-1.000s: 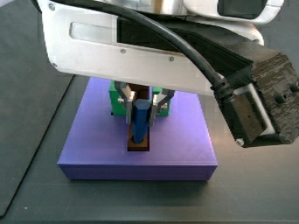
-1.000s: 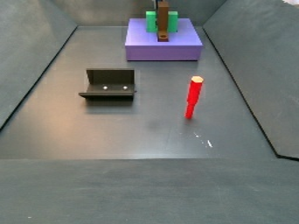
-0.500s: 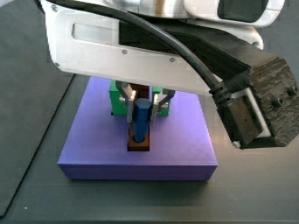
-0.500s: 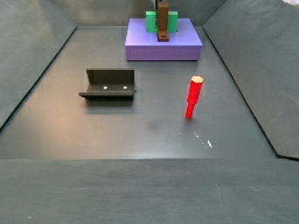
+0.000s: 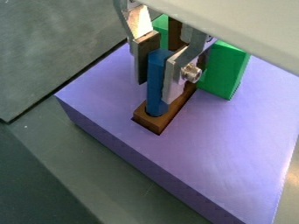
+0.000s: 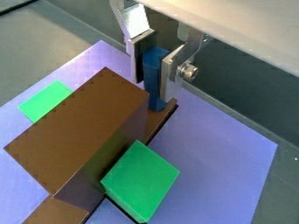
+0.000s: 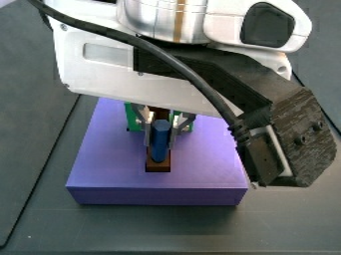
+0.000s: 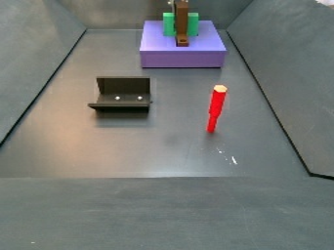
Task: Pick up the blue object. Move up. Move to above the board. Insert the blue object.
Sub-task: Insert the blue object.
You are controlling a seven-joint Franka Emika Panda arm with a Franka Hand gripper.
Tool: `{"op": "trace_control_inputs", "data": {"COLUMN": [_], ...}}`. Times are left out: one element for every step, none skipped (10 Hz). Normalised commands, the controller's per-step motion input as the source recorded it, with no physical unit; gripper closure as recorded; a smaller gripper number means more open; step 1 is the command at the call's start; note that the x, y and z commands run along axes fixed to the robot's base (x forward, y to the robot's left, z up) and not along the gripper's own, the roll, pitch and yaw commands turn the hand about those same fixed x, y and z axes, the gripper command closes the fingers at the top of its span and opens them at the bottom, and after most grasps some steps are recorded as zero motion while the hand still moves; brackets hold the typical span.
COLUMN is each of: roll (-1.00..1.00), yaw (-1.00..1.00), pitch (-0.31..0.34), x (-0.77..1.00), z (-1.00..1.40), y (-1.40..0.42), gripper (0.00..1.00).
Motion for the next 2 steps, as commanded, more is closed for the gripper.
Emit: {"op": "trace_control_inputs", "data": {"roll": [0.07,0.00], "yaw": [-0.04,0.00], "pitch": [-0.009,0.000], "x": [0.00,0.00], "z": [-0.37,0.00], "y": [-0.09,0.00], "gripper": [1.00,1.00]}}
